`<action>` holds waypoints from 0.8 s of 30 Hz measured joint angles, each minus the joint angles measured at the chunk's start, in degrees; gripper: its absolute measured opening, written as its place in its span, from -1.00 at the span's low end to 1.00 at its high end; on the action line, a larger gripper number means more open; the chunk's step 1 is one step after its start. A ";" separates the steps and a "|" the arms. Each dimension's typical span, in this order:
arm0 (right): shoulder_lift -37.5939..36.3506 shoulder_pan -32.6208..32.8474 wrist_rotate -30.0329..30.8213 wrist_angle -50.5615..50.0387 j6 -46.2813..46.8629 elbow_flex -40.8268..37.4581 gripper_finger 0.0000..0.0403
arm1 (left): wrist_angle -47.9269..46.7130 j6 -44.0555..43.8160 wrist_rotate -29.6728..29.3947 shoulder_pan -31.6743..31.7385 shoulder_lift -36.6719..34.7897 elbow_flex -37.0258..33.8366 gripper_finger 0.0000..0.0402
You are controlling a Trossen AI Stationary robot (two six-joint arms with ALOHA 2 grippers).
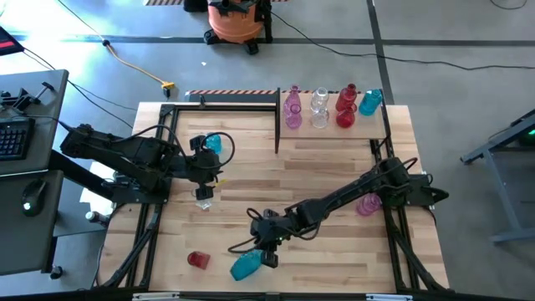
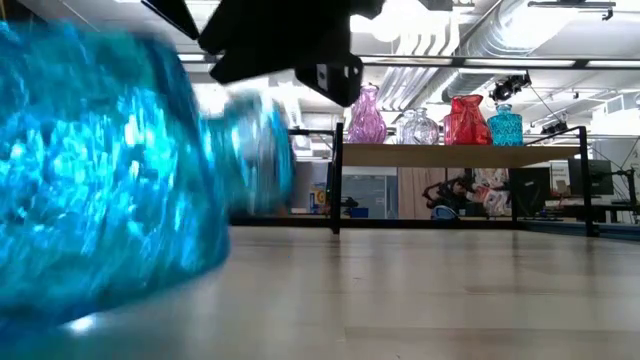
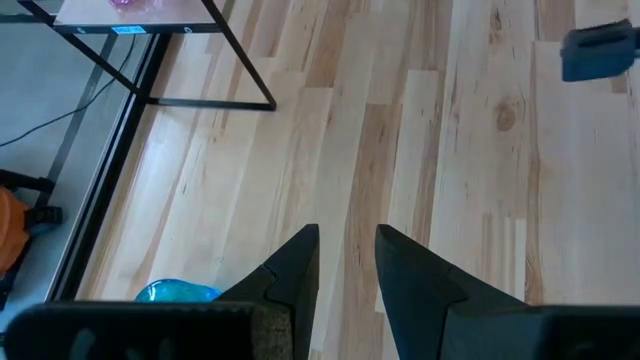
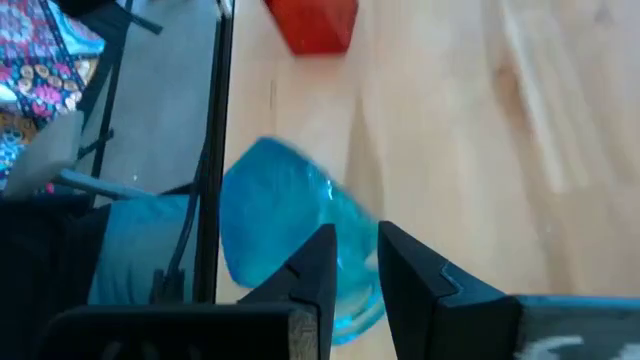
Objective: Sort vases onto shelf
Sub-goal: Put the bottom blue vase on the shelf aligned with the other blue vase
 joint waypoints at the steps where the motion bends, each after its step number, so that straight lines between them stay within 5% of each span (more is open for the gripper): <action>1: -0.40 -0.22 -0.09 0.11 -0.64 0.00 -0.73 | -0.01 0.00 0.01 0.00 0.02 -0.02 -0.55; 24: -3.60 -17.05 -2.69 -16.65 -25.22 0.04 -0.73 | 0.21 0.00 0.01 0.02 0.02 -0.02 -0.55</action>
